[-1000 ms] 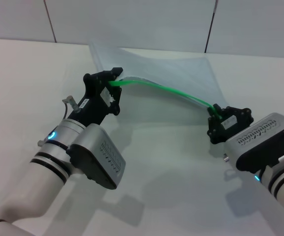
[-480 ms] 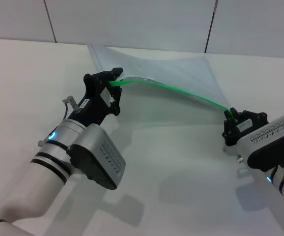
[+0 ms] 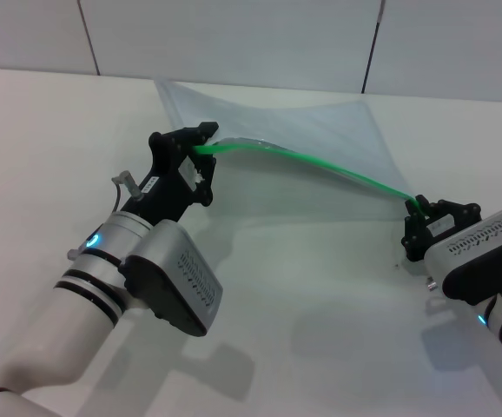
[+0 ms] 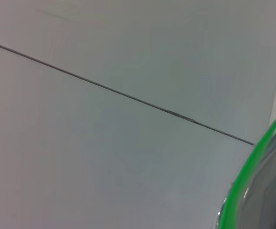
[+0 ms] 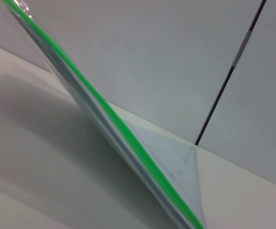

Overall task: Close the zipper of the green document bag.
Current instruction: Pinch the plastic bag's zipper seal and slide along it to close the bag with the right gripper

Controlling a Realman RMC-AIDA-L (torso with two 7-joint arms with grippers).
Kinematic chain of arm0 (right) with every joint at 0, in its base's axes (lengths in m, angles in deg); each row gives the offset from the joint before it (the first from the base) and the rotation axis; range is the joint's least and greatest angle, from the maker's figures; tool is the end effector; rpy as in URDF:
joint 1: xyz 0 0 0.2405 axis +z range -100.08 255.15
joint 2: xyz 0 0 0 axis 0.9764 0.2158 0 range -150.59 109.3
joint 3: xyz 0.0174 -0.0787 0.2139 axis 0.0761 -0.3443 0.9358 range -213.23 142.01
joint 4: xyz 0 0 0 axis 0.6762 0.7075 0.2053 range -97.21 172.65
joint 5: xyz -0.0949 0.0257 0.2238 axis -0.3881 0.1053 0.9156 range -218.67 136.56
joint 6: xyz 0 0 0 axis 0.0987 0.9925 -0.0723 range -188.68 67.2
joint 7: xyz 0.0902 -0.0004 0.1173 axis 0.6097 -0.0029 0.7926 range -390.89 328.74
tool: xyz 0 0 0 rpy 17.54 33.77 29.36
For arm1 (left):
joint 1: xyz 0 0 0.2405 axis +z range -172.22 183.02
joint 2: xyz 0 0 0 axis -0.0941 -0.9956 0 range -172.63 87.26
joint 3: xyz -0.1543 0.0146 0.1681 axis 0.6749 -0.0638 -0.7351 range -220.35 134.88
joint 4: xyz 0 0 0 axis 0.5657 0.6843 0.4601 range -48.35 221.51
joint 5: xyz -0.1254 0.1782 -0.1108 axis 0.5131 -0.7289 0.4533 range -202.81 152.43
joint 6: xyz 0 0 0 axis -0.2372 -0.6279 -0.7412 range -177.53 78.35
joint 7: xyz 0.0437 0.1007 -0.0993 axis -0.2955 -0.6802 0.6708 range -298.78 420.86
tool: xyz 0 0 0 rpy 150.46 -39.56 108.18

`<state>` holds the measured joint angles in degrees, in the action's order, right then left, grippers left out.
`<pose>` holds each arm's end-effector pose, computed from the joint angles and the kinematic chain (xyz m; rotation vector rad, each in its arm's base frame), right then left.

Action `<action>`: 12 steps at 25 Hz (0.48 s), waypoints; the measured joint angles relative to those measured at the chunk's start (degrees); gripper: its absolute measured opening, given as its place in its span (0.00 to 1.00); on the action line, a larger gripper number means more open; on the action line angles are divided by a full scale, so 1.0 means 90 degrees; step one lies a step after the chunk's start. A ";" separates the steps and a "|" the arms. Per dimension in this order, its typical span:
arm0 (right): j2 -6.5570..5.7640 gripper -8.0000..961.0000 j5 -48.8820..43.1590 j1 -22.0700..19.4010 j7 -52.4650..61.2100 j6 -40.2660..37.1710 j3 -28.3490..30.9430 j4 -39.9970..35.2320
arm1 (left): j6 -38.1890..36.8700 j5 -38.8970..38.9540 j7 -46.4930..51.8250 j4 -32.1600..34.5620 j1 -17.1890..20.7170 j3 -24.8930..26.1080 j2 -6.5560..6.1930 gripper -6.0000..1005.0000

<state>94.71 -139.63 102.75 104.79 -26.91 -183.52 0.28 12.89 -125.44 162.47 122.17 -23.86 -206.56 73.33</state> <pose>0.2774 0.3438 -0.1184 -1.9759 0.4298 0.1363 -0.2200 0.3296 -0.1066 -1.7319 0.5670 0.0108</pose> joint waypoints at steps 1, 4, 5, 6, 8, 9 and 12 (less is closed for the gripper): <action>0.0006 0.10 0.0000 0.0000 0.0002 0.0006 0.0000 0.0009 | -0.0013 -0.0001 0.0000 0.0000 0.0000 0.0000 0.0000 0.06; 0.0017 0.10 0.0003 0.0000 0.0000 0.0021 0.0000 0.0016 | -0.0017 -0.0005 0.0000 0.0000 0.0000 0.0000 0.0000 0.06; 0.0019 0.10 0.0003 0.0000 -0.0005 0.0025 0.0000 0.0016 | -0.0018 -0.0007 0.0000 0.0000 0.0000 0.0001 0.0000 0.06; 0.0024 0.10 0.0004 0.0000 -0.0009 0.0028 0.0000 0.0016 | -0.0018 -0.0008 0.0000 0.0000 0.0000 0.0001 0.0000 0.06; 0.0029 0.10 0.0004 0.0000 -0.0017 0.0035 0.0000 0.0012 | -0.0012 -0.0016 0.0000 0.0000 0.0009 0.0001 0.0000 0.06; 0.0032 0.10 0.0006 0.0000 -0.0023 0.0037 0.0000 0.0004 | 0.0002 -0.0018 0.0000 -0.0001 0.0021 0.0001 0.0001 0.06; 0.0040 0.10 0.0010 0.0000 -0.0037 0.0053 0.0001 -0.0031 | 0.0097 -0.0024 0.0000 -0.0007 0.0062 0.0000 0.0012 0.06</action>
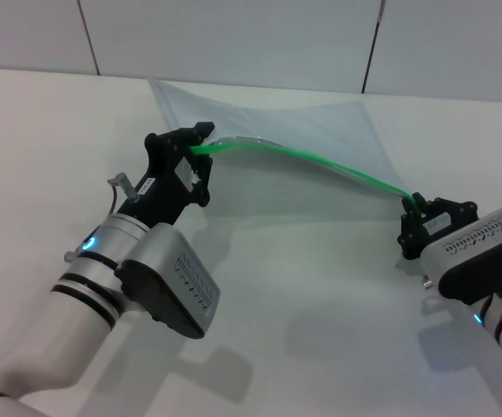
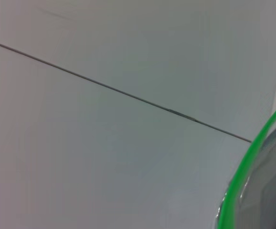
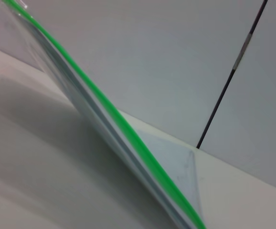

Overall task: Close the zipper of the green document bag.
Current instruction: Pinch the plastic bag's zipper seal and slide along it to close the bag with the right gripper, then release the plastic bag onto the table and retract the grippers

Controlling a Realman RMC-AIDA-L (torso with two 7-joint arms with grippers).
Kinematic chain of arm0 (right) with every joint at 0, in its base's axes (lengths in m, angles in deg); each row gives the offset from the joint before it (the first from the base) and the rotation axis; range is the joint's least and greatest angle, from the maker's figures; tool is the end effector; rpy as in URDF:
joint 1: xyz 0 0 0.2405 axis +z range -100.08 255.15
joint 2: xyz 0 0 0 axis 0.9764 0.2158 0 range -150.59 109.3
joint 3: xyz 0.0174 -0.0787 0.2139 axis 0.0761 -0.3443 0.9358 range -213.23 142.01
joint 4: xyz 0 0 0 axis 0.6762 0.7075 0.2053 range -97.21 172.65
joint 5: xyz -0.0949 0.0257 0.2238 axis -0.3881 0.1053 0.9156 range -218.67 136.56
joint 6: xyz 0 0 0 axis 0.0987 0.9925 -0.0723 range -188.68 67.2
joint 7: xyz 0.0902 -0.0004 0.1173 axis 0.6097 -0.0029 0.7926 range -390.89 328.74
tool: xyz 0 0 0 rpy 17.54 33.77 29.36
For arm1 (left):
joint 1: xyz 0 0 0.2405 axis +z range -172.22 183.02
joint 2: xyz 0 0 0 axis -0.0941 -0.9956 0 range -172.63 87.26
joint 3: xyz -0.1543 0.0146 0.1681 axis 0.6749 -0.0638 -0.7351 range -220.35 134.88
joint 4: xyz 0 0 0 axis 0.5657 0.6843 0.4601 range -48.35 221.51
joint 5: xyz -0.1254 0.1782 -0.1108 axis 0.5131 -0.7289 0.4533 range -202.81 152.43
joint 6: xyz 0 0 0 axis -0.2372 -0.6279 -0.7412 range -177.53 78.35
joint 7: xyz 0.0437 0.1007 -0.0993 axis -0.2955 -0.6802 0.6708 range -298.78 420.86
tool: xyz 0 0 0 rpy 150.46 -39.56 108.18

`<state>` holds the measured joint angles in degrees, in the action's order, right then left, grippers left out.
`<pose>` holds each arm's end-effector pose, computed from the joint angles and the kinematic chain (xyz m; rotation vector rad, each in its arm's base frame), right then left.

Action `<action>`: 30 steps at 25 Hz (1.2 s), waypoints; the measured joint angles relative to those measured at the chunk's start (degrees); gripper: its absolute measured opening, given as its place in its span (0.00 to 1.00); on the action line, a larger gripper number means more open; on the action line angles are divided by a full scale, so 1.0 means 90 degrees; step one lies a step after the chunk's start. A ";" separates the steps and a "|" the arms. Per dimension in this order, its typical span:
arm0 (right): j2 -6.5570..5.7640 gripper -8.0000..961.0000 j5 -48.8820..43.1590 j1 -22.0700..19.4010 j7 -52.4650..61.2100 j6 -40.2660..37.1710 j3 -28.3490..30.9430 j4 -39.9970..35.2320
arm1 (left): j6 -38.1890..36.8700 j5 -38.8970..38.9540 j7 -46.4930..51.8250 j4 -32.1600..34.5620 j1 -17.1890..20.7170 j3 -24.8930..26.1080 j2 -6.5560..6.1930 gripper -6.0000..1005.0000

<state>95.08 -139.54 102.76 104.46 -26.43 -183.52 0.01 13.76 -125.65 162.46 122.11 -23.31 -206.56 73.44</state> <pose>0.2732 0.3434 -0.1205 -1.9736 0.4264 0.1480 -0.2212 0.3272 -0.1055 -1.7214 0.5630 0.0089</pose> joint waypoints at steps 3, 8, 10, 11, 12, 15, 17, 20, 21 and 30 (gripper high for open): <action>0.0012 0.10 -0.0003 -0.0006 -0.0010 0.0109 0.0005 -0.0026 | 0.0179 -0.0008 -0.0014 -0.0028 0.0020 -0.0001 0.0017 0.06; 0.0026 0.10 0.0000 -0.0107 -0.0061 0.0374 0.0021 -0.0091 | 0.0428 -0.0029 0.0018 -0.0068 0.0030 0.0000 0.0047 0.06; 0.0026 0.10 0.0072 -0.0130 -0.0148 0.0415 0.0047 -0.0139 | 0.0457 -0.0070 0.0049 -0.0062 0.0034 0.0000 0.0047 0.07; 0.0026 0.10 0.0185 -0.0133 -0.0236 0.0435 0.0059 -0.0166 | 0.0478 -0.0118 0.0071 -0.0058 0.0037 0.0000 0.0047 0.07; 0.0025 0.10 0.0345 -0.0130 -0.0347 0.0466 0.0061 -0.0187 | 0.0484 -0.0170 0.0097 -0.0057 0.0038 0.0000 0.0047 0.08; 0.0027 0.18 0.0822 -0.0105 -0.0734 0.0610 0.0022 -0.0234 | 0.0548 -0.0291 0.0264 -0.0058 0.0038 0.0000 0.0046 0.16; 0.0042 0.25 0.1052 -0.0092 -0.0976 0.0709 0.0004 -0.0291 | 0.0611 -0.0339 0.0390 -0.0066 0.0038 0.0000 0.0046 0.23; 0.0057 0.45 0.1228 -0.0096 -0.1141 0.0891 -0.0012 -0.0368 | 0.0698 -0.0373 0.0554 -0.0078 0.0037 0.0000 0.0046 0.35; 0.0059 0.53 0.1260 -0.0113 -0.1160 0.0957 -0.0028 -0.0404 | 0.0732 -0.0385 0.0611 -0.0083 0.0036 0.0000 0.0046 0.40; 0.0066 0.87 0.1400 -0.0256 -0.1250 0.1607 -0.0178 -0.0742 | 0.1083 -0.0378 0.0798 -0.0141 0.0075 0.0013 0.0048 0.68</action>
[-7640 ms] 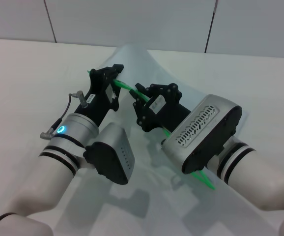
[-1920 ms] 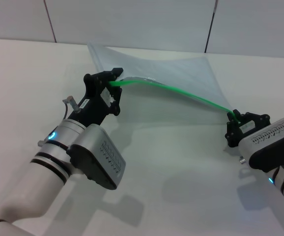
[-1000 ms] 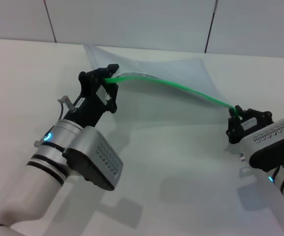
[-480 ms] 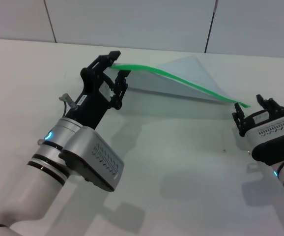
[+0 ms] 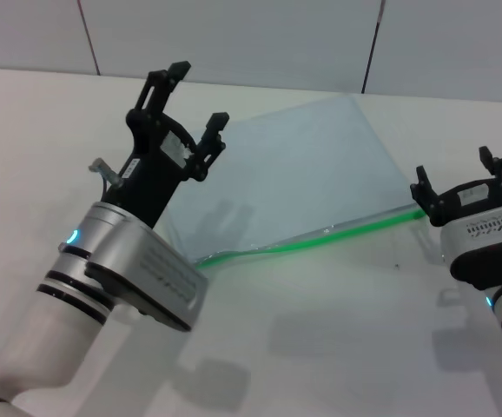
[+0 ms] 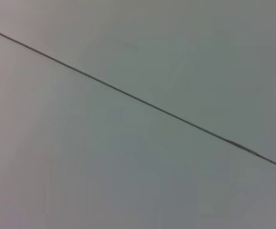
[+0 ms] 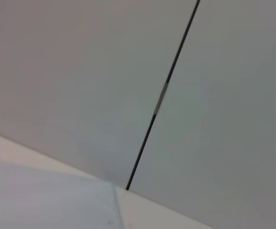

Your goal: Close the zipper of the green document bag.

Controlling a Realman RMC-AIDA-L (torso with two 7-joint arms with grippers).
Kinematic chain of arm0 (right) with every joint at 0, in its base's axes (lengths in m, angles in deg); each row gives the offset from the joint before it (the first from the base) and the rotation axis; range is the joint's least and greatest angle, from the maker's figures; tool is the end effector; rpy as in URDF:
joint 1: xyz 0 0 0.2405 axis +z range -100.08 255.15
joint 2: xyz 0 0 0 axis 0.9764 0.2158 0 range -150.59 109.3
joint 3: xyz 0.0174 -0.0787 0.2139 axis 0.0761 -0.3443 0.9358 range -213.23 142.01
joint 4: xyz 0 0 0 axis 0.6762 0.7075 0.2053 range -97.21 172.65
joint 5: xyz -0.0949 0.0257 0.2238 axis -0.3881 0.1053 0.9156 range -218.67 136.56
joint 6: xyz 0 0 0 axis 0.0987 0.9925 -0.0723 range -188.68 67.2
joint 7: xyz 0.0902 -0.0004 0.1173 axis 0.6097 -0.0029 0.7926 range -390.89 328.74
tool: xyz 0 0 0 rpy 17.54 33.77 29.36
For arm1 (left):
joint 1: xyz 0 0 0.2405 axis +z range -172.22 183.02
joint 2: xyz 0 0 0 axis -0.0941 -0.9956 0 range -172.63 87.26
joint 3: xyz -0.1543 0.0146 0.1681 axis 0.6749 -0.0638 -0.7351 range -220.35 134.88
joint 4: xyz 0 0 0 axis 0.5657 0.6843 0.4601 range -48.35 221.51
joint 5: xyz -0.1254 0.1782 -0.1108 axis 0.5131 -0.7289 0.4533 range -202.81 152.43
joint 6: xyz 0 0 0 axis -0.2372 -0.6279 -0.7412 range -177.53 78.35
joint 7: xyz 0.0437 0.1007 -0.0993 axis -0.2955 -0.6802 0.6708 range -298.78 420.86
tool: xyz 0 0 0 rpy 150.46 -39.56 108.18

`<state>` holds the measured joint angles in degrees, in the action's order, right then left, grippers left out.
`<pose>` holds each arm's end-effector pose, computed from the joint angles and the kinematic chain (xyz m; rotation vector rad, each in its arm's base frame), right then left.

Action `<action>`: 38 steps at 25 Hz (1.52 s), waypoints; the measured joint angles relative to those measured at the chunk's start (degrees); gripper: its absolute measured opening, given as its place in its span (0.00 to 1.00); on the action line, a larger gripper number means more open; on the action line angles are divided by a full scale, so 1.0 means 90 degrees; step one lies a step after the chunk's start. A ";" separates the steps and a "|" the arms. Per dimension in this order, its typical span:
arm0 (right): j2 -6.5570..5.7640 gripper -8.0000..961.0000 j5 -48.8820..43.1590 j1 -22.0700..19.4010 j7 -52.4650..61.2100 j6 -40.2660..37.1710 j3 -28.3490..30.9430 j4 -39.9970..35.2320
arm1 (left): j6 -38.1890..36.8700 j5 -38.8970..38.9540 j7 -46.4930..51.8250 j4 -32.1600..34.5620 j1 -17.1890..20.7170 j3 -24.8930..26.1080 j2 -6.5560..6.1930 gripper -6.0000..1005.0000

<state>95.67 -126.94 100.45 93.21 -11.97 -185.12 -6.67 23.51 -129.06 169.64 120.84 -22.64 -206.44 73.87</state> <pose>0.2526 0.3393 -0.1015 -1.7373 0.4227 0.2083 -0.2093 0.3214 -0.0879 -1.6092 0.5276 -0.1617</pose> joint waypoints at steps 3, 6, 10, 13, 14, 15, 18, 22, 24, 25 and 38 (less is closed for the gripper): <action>0.0001 0.92 0.0184 -0.0005 0.0139 0.0209 -0.0020 -0.0166 | 0.0150 0.0160 0.0488 -0.0074 -0.0008 0.0041 0.0007 0.74; -0.0022 0.92 0.0258 0.0038 0.0587 0.0380 -0.0064 -0.0254 | 0.0338 0.0490 0.1204 -0.0164 -0.0043 0.0051 0.0013 0.80; -0.0038 0.92 0.0252 0.0121 0.1241 0.0380 -0.0079 -0.0281 | 0.0437 0.1060 0.1801 -0.0180 -0.0133 0.0059 0.0013 0.84; -0.0045 0.92 0.0255 0.0171 0.1581 0.0325 -0.0079 -0.0266 | 0.0472 0.1513 0.2283 -0.0181 -0.0197 0.0067 0.0009 0.84; -0.0045 0.92 0.0259 0.0185 0.1698 0.0315 -0.0078 -0.0255 | 0.0478 0.1652 0.2549 -0.0183 -0.0216 0.0069 0.0002 0.84; -0.0045 0.92 0.0264 0.0195 0.1770 0.0314 -0.0069 -0.0245 | 0.0481 0.1748 0.2760 -0.0185 -0.0227 0.0073 -0.0002 0.84; -0.0045 0.92 0.0277 0.0228 0.2043 0.0313 -0.0029 -0.0220 | 0.0498 0.1893 0.3320 -0.0234 -0.0255 0.0147 -0.0006 0.84; -0.0044 0.92 0.0281 0.0311 0.2324 0.0355 -0.0018 -0.0146 | 0.0532 0.1923 0.3976 -0.0313 -0.0226 0.0234 0.0013 0.84; -0.0044 0.92 0.0276 0.0387 0.2461 0.0362 -0.0024 -0.0050 | 0.0532 0.1924 0.4226 -0.0396 -0.0221 0.0234 0.0017 0.84; -0.0044 0.91 0.0267 0.0441 0.2554 0.0363 -0.0035 -0.0001 | 0.0532 0.1925 0.4341 -0.0434 -0.0220 0.0234 0.0018 0.84; -0.0044 0.91 0.0246 0.0585 0.2609 0.0372 -0.0067 0.0082 | 0.0540 0.2186 0.4848 -0.0683 -0.0232 0.0231 -0.0004 0.84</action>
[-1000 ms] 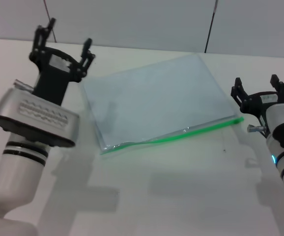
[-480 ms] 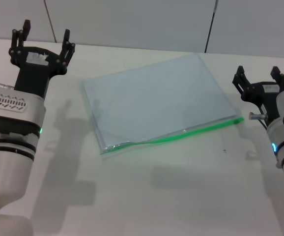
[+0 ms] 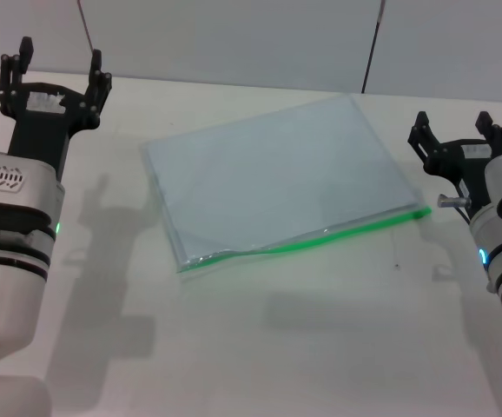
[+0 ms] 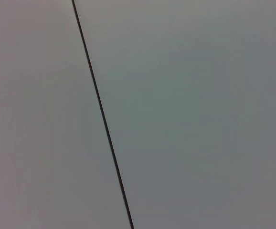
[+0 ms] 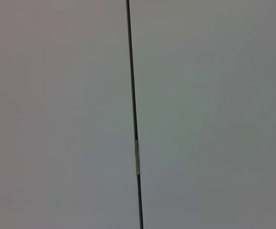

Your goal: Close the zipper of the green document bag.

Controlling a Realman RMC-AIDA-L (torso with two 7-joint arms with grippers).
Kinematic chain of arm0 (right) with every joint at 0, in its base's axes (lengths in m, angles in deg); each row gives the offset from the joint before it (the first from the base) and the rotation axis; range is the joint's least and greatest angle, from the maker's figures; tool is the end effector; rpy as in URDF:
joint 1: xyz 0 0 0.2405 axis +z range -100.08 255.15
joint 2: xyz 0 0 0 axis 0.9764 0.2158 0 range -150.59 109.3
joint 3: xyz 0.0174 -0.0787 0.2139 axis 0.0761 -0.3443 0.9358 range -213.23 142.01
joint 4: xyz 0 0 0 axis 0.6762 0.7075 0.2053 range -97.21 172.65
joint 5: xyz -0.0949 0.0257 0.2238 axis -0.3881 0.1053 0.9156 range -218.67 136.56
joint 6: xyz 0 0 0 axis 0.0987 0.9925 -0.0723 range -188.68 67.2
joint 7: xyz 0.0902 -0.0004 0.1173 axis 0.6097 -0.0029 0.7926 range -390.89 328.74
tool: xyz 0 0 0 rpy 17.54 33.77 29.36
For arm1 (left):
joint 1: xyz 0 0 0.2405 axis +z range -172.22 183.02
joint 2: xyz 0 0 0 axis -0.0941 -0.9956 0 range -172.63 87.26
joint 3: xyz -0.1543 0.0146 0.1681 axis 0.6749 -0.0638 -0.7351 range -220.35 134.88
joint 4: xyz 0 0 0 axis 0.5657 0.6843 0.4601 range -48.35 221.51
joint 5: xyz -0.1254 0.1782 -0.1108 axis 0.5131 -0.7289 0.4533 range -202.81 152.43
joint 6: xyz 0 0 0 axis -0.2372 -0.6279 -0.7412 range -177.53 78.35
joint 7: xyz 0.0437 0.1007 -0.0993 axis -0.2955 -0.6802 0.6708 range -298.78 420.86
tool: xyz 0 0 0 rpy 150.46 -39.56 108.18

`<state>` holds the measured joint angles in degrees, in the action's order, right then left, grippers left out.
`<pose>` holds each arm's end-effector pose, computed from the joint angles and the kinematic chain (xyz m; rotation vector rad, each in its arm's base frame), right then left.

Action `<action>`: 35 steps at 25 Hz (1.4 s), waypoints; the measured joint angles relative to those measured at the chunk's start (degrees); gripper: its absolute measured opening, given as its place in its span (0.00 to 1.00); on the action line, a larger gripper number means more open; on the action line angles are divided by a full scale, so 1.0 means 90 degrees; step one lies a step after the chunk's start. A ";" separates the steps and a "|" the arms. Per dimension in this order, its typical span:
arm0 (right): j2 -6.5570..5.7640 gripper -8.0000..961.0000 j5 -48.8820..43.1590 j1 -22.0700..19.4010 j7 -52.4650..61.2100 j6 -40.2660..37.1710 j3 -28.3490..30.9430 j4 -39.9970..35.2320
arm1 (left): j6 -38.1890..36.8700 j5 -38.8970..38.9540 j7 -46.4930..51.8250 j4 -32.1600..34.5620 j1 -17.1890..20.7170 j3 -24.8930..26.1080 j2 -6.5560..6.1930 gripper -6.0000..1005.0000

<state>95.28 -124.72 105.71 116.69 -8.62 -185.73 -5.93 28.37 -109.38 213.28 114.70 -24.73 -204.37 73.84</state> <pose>0.2289 0.3623 -0.0906 -1.6109 0.6972 0.5655 -0.2578 0.3503 -0.0317 -1.4101 -0.2642 -0.5969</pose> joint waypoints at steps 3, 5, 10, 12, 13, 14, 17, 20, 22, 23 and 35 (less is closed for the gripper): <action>0.0000 0.91 0.0000 0.0025 -0.0002 -0.0013 0.0000 0.0028 | 0.0000 0.0000 0.0007 -0.0011 -0.0007 0.0000 -0.0004 0.83; 0.0000 0.91 0.0009 0.0046 -0.0003 -0.0034 0.0000 0.0034 | 0.0000 0.0001 0.0012 -0.0054 -0.0016 0.0000 -0.0005 0.82; -0.0001 0.91 0.0017 0.0066 -0.0003 -0.0043 0.0000 0.0044 | 0.0000 0.0001 0.0066 -0.0120 -0.0024 0.0000 0.0001 0.82; 0.0000 0.91 0.0014 0.0066 -0.0003 -0.0043 0.0000 0.0045 | 0.0000 0.0001 0.0068 -0.0125 -0.0025 0.0000 0.0007 0.82; 0.0000 0.91 0.0012 0.0066 -0.0003 -0.0043 0.0000 0.0045 | 0.0000 0.0001 0.0069 -0.0126 -0.0028 0.0000 0.0008 0.82; 0.0000 0.91 0.0008 0.0067 -0.0003 -0.0043 0.0000 0.0045 | 0.0000 0.0001 0.0069 -0.0126 -0.0031 0.0000 0.0009 0.82; 0.0000 0.91 -0.0001 0.0066 -0.0003 -0.0043 0.0000 0.0045 | 0.0000 0.0001 0.0071 -0.0127 -0.0034 -0.0005 0.0011 0.82; 0.0000 0.91 -0.0002 0.0069 -0.0004 -0.0043 0.0000 0.0045 | 0.0000 0.0001 0.0072 -0.0127 -0.0034 -0.0009 0.0012 0.82; 0.0000 0.91 -0.0002 0.0072 -0.0005 -0.0043 0.0000 0.0045 | 0.0000 0.0000 0.0073 -0.0131 -0.0034 -0.0014 0.0012 0.82; 0.0000 0.91 -0.0002 0.0072 -0.0005 -0.0043 0.0000 0.0045 | -0.0001 0.0000 0.0074 -0.0135 -0.0033 -0.0025 0.0012 0.82; 0.0000 0.91 0.0000 0.0087 -0.0012 -0.0060 -0.0005 0.0090 | -0.0036 -0.0020 0.0077 -0.0146 -0.0046 -0.0046 0.0002 0.82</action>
<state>95.27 -124.72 106.50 116.58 -9.16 -185.77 -5.12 28.05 -109.56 213.97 113.38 -25.14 -204.78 73.86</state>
